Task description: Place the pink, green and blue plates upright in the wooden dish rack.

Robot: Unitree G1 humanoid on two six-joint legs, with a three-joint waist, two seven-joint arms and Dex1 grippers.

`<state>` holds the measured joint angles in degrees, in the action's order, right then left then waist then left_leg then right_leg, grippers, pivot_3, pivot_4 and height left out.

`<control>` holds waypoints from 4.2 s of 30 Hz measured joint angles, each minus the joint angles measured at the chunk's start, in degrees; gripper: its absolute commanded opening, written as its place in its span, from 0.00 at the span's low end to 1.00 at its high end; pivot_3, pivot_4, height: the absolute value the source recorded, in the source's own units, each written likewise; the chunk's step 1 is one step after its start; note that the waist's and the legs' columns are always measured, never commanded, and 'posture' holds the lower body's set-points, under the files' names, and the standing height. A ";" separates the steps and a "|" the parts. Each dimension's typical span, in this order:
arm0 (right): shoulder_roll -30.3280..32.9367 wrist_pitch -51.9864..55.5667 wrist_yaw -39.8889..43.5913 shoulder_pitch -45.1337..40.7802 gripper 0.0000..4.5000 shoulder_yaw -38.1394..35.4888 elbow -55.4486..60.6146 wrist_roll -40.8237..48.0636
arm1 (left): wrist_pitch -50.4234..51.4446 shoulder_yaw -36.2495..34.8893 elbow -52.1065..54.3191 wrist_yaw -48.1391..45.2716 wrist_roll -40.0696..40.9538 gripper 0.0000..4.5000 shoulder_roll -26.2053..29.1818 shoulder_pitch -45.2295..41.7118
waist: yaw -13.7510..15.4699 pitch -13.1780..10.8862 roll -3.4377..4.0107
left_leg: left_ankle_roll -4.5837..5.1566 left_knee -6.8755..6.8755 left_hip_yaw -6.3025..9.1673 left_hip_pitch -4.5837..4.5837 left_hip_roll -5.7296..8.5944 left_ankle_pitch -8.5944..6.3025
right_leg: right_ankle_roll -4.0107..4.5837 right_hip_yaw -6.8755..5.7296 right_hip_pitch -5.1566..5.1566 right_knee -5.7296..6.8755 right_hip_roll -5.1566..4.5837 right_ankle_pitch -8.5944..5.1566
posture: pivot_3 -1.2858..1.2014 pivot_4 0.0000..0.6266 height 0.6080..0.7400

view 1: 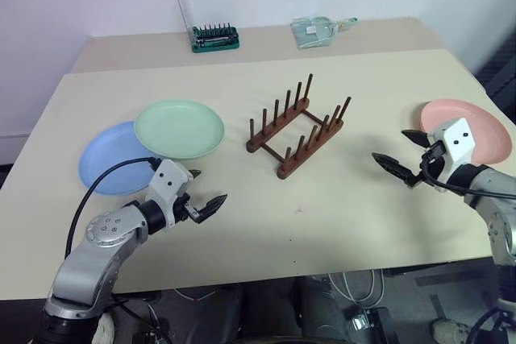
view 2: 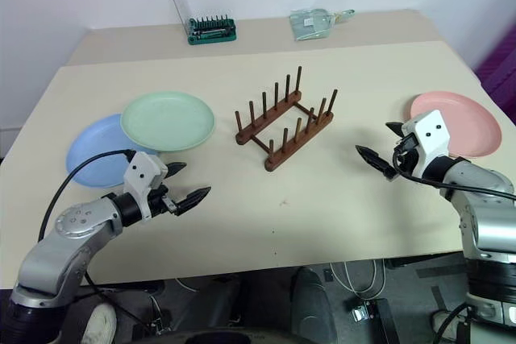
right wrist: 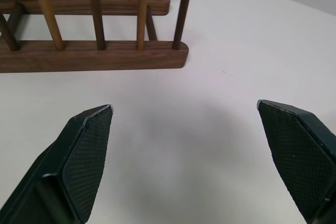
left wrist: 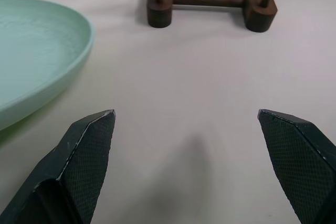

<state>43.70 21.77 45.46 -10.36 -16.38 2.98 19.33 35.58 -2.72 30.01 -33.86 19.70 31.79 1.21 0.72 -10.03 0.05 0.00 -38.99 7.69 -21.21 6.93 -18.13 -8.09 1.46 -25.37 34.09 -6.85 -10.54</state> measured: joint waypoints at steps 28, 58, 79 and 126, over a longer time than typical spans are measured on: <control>-5.48 7.36 -5.61 6.70 1.00 7.31 19.94 2.28 | -7.15 25.39 -32.48 8.24 -13.81 0.81 -25.66 -26.73 | 1.67 0.04 0.03 | -0.13 -0.12 0.04 0.02 0.07 0.09 | -0.02 -0.01 0.11 -0.04 -0.01 0.01 | 0.52 0.24 0.99; 0.94 10.74 -6.16 22.04 0.84 -0.18 25.47 1.67 | -36.91 25.56 -64.50 -21.44 -19.03 0.91 -21.05 -44.94 | 1.53 0.01 -0.03 | -0.03 -0.15 0.03 -0.02 0.07 0.04 | -0.05 -0.04 0.10 -0.05 -0.02 0.01 | 0.52 0.24 0.99; 3.62 5.09 -8.67 4.97 0.02 9.79 1.57 -12.63 | -11.61 28.24 -46.70 -5.32 -21.03 0.24 -28.85 -37.65 | 1.50 -0.07 -0.19 | 0.24 -0.13 0.00 0.78 0.06 -0.12 | -0.12 -0.01 0.92 -0.19 -0.01 0.00 | 0.52 0.24 0.99; 9.11 -18.22 -13.13 -14.66 0.01 4.87 -24.78 -16.54 | -7.10 18.33 -23.56 -6.82 -9.06 0.24 -19.49 -25.99 | -0.21 -0.10 0.32 | -0.05 0.11 -0.09 0.69 0.06 0.04 | -0.15 0.10 0.71 -0.23 -0.02 -0.03 | 0.52 0.24 0.99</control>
<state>52.81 3.55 32.33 -25.02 -11.51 -21.80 2.80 28.49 15.61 6.45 -40.67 10.64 12.29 -24.78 0.51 -10.13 0.37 -0.05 -38.87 7.60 -20.52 6.99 -18.09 -8.24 1.56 -24.66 33.86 -6.87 -10.57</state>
